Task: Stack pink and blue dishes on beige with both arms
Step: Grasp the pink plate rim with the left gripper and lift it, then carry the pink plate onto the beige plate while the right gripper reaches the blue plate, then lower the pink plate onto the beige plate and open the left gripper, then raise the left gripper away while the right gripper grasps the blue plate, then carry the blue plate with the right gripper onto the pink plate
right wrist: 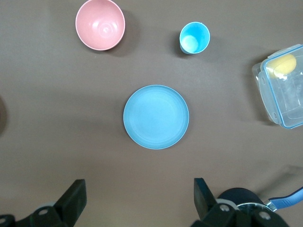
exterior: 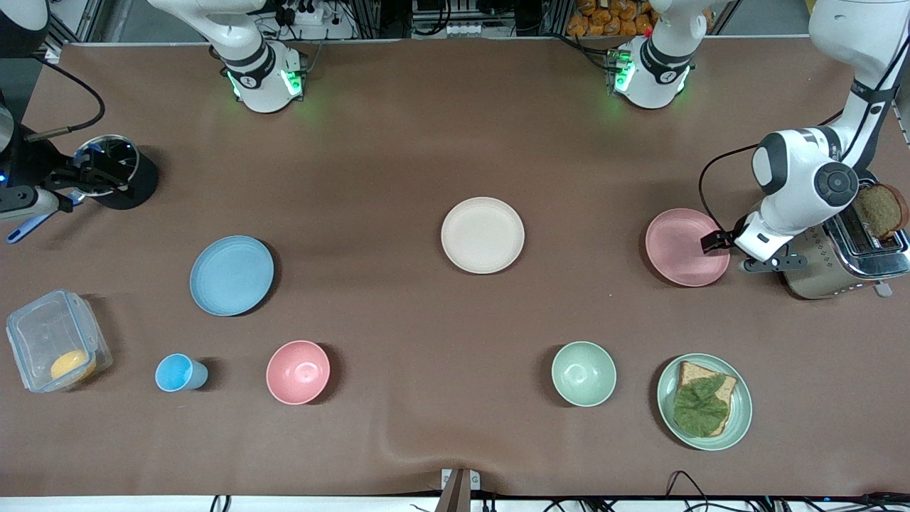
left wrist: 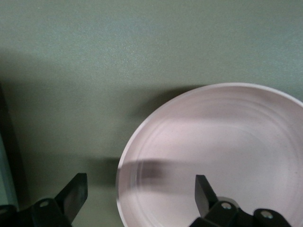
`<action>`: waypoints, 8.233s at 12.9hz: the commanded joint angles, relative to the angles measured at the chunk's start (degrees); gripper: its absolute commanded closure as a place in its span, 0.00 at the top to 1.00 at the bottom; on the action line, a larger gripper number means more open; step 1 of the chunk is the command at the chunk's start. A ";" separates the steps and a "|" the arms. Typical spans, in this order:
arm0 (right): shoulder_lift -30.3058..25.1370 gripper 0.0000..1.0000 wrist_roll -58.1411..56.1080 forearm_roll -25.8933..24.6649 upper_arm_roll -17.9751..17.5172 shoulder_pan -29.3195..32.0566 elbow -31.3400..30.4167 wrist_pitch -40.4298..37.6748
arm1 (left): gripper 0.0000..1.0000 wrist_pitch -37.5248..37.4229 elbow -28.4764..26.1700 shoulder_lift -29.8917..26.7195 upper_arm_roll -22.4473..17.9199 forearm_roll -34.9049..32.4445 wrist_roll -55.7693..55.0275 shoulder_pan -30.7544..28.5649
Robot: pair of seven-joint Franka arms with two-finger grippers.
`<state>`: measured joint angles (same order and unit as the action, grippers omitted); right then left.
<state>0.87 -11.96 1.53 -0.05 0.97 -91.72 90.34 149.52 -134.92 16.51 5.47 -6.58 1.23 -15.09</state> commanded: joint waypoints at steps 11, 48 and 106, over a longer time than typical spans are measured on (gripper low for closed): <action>-0.69 1.00 -0.61 0.32 0.22 -0.17 -0.22 -0.60 | 0.00 1.74 0.89 2.04 0.33 -0.98 0.79 -1.43; 31.83 1.00 -4.90 0.50 0.49 6.76 -11.29 23.03 | 0.00 6.75 3.79 1.77 24.68 7.37 -51.67 23.79; 29.81 0.00 24.43 34.67 0.14 -22.22 -5.22 11.42 | 1.00 -56.27 47.74 -15.80 2.71 5.61 -16.17 12.89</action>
<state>31.86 10.48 33.78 -0.49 -18.61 -93.82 98.37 94.33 -88.18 0.72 8.25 -1.27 -15.03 -2.40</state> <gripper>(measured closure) 0.956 0.000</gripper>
